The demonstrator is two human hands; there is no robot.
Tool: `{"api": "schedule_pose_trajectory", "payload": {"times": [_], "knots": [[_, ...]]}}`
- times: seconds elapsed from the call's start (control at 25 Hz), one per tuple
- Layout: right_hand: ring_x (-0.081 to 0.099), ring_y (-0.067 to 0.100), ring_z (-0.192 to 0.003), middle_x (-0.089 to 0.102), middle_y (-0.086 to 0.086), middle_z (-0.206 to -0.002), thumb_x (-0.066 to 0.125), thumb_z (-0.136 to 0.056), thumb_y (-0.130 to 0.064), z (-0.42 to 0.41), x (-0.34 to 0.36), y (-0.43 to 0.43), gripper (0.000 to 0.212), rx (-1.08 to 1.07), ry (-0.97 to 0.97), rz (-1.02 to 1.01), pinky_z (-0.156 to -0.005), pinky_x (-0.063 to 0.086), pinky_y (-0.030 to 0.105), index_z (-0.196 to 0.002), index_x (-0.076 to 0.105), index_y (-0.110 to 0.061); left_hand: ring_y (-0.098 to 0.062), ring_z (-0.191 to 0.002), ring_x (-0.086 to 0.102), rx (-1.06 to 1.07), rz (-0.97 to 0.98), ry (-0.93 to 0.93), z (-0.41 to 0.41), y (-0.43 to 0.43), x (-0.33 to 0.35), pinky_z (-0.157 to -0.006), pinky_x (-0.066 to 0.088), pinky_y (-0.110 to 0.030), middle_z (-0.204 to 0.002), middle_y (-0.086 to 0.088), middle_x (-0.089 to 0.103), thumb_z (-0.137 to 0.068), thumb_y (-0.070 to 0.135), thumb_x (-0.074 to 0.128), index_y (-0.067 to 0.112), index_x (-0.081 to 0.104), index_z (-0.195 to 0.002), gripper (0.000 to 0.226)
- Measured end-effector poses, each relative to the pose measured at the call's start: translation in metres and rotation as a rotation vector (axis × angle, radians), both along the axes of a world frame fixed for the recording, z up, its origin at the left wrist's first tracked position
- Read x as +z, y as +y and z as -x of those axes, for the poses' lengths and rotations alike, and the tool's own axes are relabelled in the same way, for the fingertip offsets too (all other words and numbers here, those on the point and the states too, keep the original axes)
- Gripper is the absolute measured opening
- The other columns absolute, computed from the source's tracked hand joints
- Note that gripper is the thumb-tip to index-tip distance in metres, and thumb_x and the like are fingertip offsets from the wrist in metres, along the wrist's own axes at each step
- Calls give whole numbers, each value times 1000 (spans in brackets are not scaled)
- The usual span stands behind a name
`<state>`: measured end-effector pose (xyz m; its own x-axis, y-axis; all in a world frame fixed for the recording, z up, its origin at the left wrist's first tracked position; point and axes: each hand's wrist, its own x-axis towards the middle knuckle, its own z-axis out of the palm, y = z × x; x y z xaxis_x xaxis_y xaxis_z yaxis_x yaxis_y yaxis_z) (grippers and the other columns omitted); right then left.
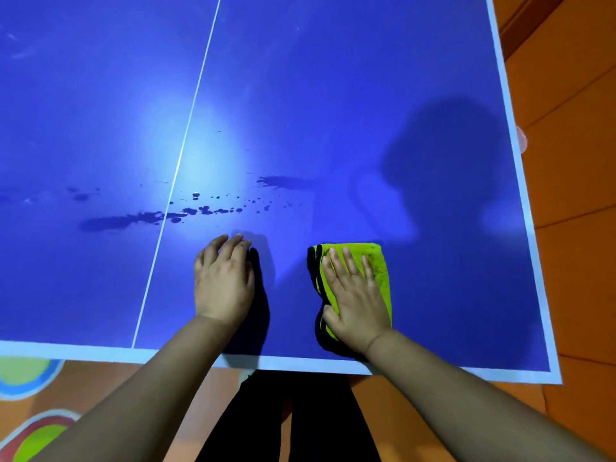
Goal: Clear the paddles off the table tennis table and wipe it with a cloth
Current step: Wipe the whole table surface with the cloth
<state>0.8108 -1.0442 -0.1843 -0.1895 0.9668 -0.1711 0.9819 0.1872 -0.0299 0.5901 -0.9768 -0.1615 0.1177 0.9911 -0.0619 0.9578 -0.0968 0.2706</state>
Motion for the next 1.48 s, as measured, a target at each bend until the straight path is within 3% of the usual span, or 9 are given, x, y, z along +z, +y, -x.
{"api": "schedule_pose_trajectory", "payload": {"times": [0.12,0.32,0.52,0.64,0.92,1.0,1.2,1.32,1.48], "knots": [[20,31,-144,32,14,-153,39,-73,-41,43,2,-33,79,-214,-11,31,-113,15,53,-144,38,-5,-35,-117,48,-2,13,-9,18,-9,-1,-94,30,-44,-122,-8,61,-82,26,35,8,64,-109,43],[21,34,-143,32,17,-152,34,-75,-41,89,2,-9,80,-641,56,91,-114,7,52,-144,37,0,-35,-121,44,67,40,-46,35,0,-3,-98,29,-47,-128,-10,57,-84,13,56,6,61,-114,31],[-10,32,-147,-1,14,-160,27,-82,-42,81,0,86,83,-859,96,58,-114,-12,49,-151,6,-3,-35,-126,39,83,29,-53,24,48,-2,-102,21,-46,-135,-11,51,-82,12,63,6,57,-121,40],[-17,32,-146,-8,13,-160,34,-90,-41,63,-1,148,81,-889,122,28,-114,-15,50,-151,-2,-4,-35,-129,36,68,27,-51,4,89,-2,-104,21,-47,-139,-12,47,-82,14,62,7,54,-125,44],[-15,31,-146,-6,11,-161,37,-90,-43,17,-5,284,81,-923,142,-13,-115,-12,50,-152,-1,-5,-24,-142,16,2,34,83,-25,206,-3,-115,3,-38,-153,-12,23,-90,23,49,7,32,-143,57],[-15,30,-146,-5,11,-161,37,-91,-44,0,-6,325,82,-911,130,-22,-116,-12,50,-152,-1,-5,-26,-140,23,20,45,97,-31,230,-4,-115,6,-39,-150,-15,30,-91,21,49,3,36,-140,54],[-12,29,-147,-2,10,-161,36,-90,-44,-31,-10,407,80,-818,101,-52,-117,-10,49,-152,3,-6,-34,-117,52,49,2,126,-40,252,-15,-110,21,-45,-125,-23,56,-84,14,42,-5,58,-110,36],[-7,27,-148,1,9,-161,38,-88,-42,-44,-12,440,79,-706,74,-60,-118,-7,48,-153,8,-8,-34,-118,52,64,12,138,-44,253,-18,-109,20,-43,-125,-23,57,-79,20,31,-5,58,-111,49],[-6,24,-148,1,6,-161,38,-89,-37,-55,-12,460,75,-477,13,-45,-119,-5,46,-153,8,-11,-34,-120,51,67,13,144,-44,253,-21,-109,22,-43,-127,-22,55,-80,16,35,-5,57,-115,46]]}}
